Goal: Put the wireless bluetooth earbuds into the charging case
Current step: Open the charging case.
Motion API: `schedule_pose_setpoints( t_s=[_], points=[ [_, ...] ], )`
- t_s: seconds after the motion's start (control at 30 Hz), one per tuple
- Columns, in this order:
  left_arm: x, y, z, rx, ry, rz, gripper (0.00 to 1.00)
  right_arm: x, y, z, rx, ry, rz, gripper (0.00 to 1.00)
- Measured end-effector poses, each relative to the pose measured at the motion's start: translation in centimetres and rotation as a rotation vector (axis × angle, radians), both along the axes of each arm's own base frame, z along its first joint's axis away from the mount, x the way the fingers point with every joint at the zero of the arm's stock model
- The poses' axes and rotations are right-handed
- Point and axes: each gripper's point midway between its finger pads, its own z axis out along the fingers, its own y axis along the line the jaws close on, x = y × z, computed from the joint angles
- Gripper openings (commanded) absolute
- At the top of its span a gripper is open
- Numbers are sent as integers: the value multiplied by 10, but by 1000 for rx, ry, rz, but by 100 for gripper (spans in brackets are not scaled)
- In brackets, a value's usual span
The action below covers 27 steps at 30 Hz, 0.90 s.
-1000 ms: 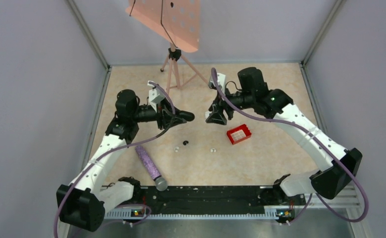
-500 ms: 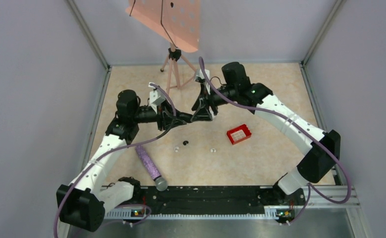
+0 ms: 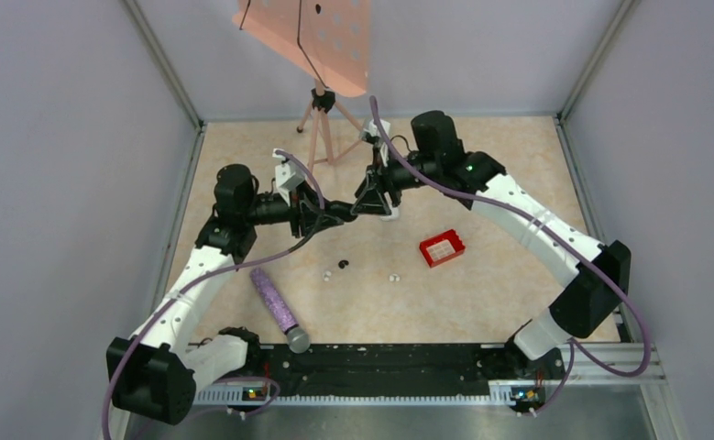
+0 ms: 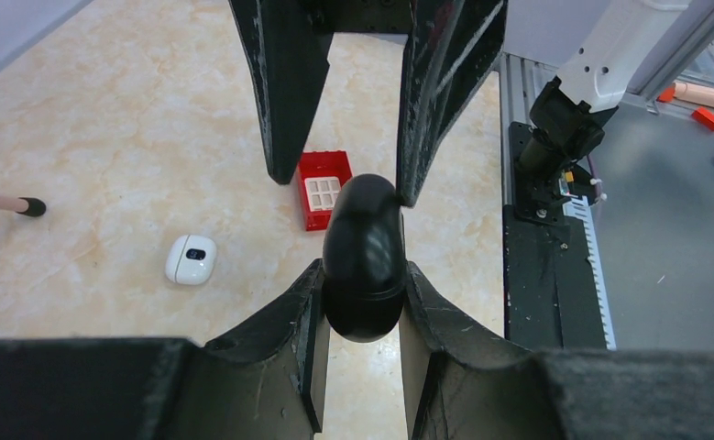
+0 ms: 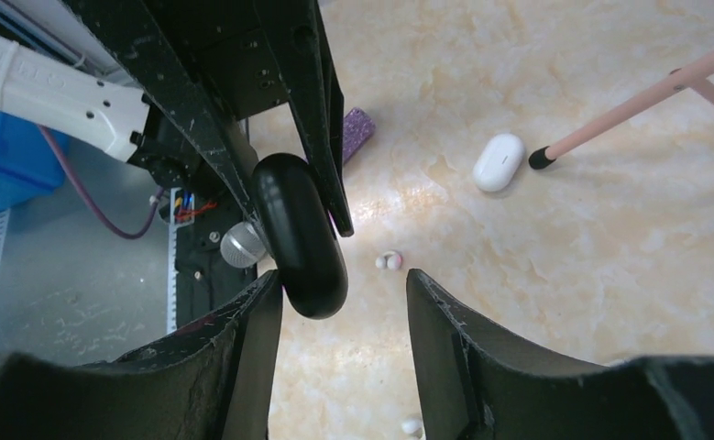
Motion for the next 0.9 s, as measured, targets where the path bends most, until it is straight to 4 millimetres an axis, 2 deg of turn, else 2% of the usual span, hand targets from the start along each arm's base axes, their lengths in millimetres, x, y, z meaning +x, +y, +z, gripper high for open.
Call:
schedule_pose_setpoints(
  t_s=[0.2, 0.53, 0.7, 0.8, 0.9],
  points=[
    [-5, -2, 1, -4, -2, -27, 0, 25, -5, 22, 37, -67, -73, 51],
    [-6, -2, -2, 2, 24, -22, 0, 36, -10, 20, 24, -80, -123, 52],
    [-3, 4, -7, 12, 61, 18, 0, 46, -30, 22, 5, -97, -191, 49],
    [0, 13, -7, 8, 79, 65, 0, 50, -46, 11, -19, -109, -238, 47],
    [4, 27, -8, -14, 107, 139, 0, 46, -55, -21, -72, -83, -242, 40]
  ],
)
